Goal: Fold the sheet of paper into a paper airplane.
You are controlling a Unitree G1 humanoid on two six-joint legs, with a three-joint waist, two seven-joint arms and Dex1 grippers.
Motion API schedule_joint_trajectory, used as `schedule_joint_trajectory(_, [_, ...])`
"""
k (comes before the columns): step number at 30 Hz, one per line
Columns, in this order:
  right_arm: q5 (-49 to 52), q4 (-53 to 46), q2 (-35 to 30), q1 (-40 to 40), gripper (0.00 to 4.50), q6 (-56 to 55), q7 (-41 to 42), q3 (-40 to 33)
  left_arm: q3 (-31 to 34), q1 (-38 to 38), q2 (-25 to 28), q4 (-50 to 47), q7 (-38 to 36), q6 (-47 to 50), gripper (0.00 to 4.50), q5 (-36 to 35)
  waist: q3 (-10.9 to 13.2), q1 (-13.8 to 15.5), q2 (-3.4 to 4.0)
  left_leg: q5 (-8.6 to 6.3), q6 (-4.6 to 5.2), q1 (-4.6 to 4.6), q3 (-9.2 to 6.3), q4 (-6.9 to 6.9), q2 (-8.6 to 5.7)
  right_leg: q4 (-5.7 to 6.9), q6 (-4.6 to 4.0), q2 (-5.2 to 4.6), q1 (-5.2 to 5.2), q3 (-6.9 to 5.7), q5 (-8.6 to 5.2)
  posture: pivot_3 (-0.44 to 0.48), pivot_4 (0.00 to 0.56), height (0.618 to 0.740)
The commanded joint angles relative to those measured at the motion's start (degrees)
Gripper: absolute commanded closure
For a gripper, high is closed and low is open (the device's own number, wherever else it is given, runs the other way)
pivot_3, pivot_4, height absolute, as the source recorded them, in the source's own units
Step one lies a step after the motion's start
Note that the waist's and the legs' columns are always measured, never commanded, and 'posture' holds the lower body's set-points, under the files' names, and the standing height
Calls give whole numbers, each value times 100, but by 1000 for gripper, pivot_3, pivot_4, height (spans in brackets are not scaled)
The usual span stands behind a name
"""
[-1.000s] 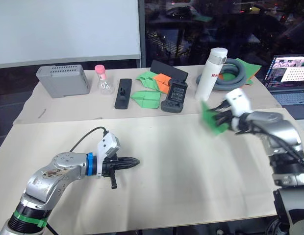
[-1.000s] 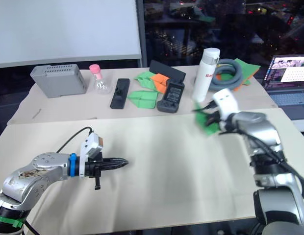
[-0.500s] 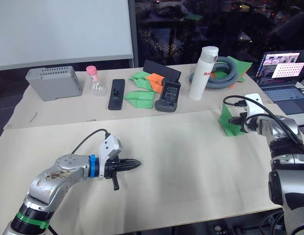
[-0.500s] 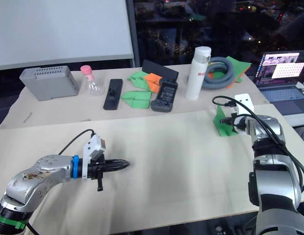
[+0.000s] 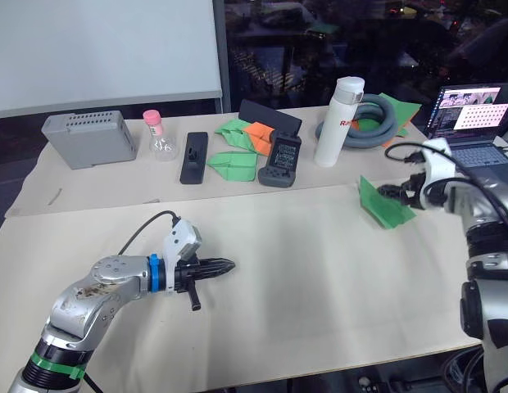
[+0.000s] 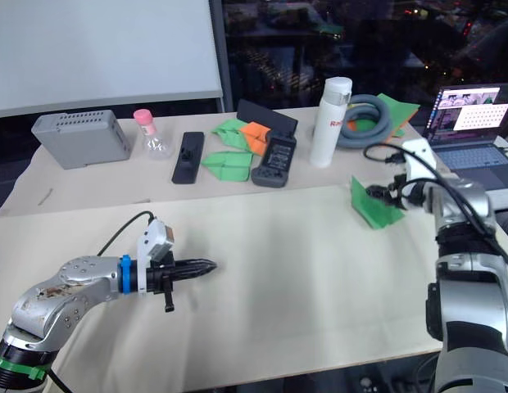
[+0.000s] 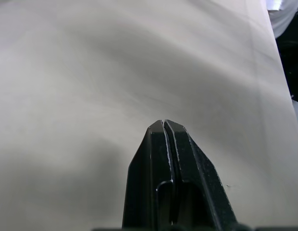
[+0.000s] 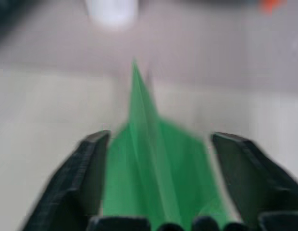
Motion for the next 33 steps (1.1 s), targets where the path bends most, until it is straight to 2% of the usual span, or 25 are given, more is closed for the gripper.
schedule_joint_trajectory(1, [800, -1637, -301, 133, 35, 505, 971, -253, 343, -145, 20, 75, -43, -84, 4500, -163, 0, 11, 0, 0, 0, -1, 0, 0, 0, 0, 0, 0, -1, 0, 0, 0, 150, 740])
schedule_joint_trajectory(3, [1191, -2325, -376, 469, 35, 610, 1395, -321, 420, -165, 28, 135, -39, -130, 4500, -169, 0, 17, 0, -1, 1, -1, -5, 2, 2, 1, 0, 2, 1, -3, 0, 0, 150, 740])
schedule_joint_trajectory(6, [1891, -3553, -436, 1386, 35, 653, 2036, -485, 551, -111, 41, 107, 136, -258, 4500, -25, -2, 88, -3, -5, 9, 0, -13, 10, 2, 3, 0, 1, 8, -8, 0, 0, 150, 740])
schedule_joint_trajectory(9, [2363, -4517, -287, 2127, 35, 754, 2050, -604, 635, 128, 115, 7, 254, -475, 4500, 222, -1, 131, -3, -9, 16, -6, -12, 26, -3, 3, 1, -5, 8, -6, 1, 0, 150, 740])
schedule_joint_trajectory(12, [2541, -5469, -382, 3045, 35, 777, 2166, -357, 741, 534, 99, -75, 291, -881, 4500, 459, -1, 142, -2, -9, 16, -8, -13, 31, -6, 5, 1, -8, 5, -6, 0, 0, 150, 740])
schedule_joint_trajectory(15, [2471, -6047, -184, 3790, 35, 485, 1910, -209, 883, 1036, 37, -196, 324, -1146, 4500, 541, -1, 181, -3, -10, 16, -4, -14, 31, -4, 3, 1, -7, 7, -7, 1, 0, 150, 740])
schedule_joint_trajectory(19, [2016, -6105, 139, 4374, 35, -71, 1402, 48, 931, 1655, -186, -380, 533, -1351, 4500, 618, -1, 230, -3, -9, 15, 3, -11, 31, -7, -16, 1, -10, 6, 0, 1, 0, 150, 740])
schedule_joint_trajectory(25, [1649, -5821, 517, 4709, 35, -586, 923, 168, 865, 2149, -458, -511, 802, -1513, 4500, 744, 1, 289, -1, -7, 11, 6, -15, 28, -11, -15, 1, -9, 25, -4, 0, 0, 150, 740])
schedule_joint_trajectory(26, [1600, -5804, 540, 4762, 35, -673, 908, 199, 857, 2156, -483, -511, 824, -1518, 4500, 753, 4, 277, 3, -5, 14, 10, -48, 18, -17, -22, 1, -20, 80, -37, 0, 0, 150, 740])
schedule_joint_trajectory(27, [1585, -5800, 576, 4801, 35, -726, 877, 205, 854, 2151, -498, -505, 835, -1516, 4500, 756, 7, 253, 17, 3, 35, -1, -96, 4, -35, -54, -1, -87, 155, -130, -2, 0, 150, 740])
schedule_joint_trajectory(28, [1579, -5761, 621, 4822, 35, -749, 829, 196, 841, 2130, -517, -493, 859, -1508, 4500, 763, 10, 229, 39, 16, 59, 25, -176, -16, -83, -98, -6, -102, 218, -227, -5, 0, 150, 740])
schedule_joint_trajectory(29, [1636, -5701, 694, 4821, 35, -688, 749, 141, 818, 2101, -536, -474, 888, -1504, 4500, 786, 12, 207, 56, 54, 35, 51, -303, -9, -151, -120, -6, -130, 278, -306, -6, 0, 150, 740])
schedule_joint_trajectory(30, [1642, -5658, 720, 4820, 35, -703, 734, 133, 801, 2079, -547, -453, 906, -1506, 4500, 802, 15, 228, 57, 80, 29, 69, -391, -4, -206, -119, -3, -154, 286, -338, -8, 0, 150, 740])
schedule_joint_trajectory(31, [1610, -5622, 712, 4841, 35, -762, 754, 146, 775, 2063, -554, -434, 920, -1523, 4500, 832, 14, 294, 52, 81, 28, 77, -392, 1, -201, -122, 5, -147, 234, -298, 4, 0, 150, 740])
schedule_joint_trajectory(33, [1540, -5564, 700, 4885, 35, -877, 773, 170, 739, 2058, -560, -407, 934, -1556, 4500, 872, 14, 360, 52, 85, 21, 59, -367, -5, -201, -143, 10, -155, 251, -284, 1, 0, 150, 740])
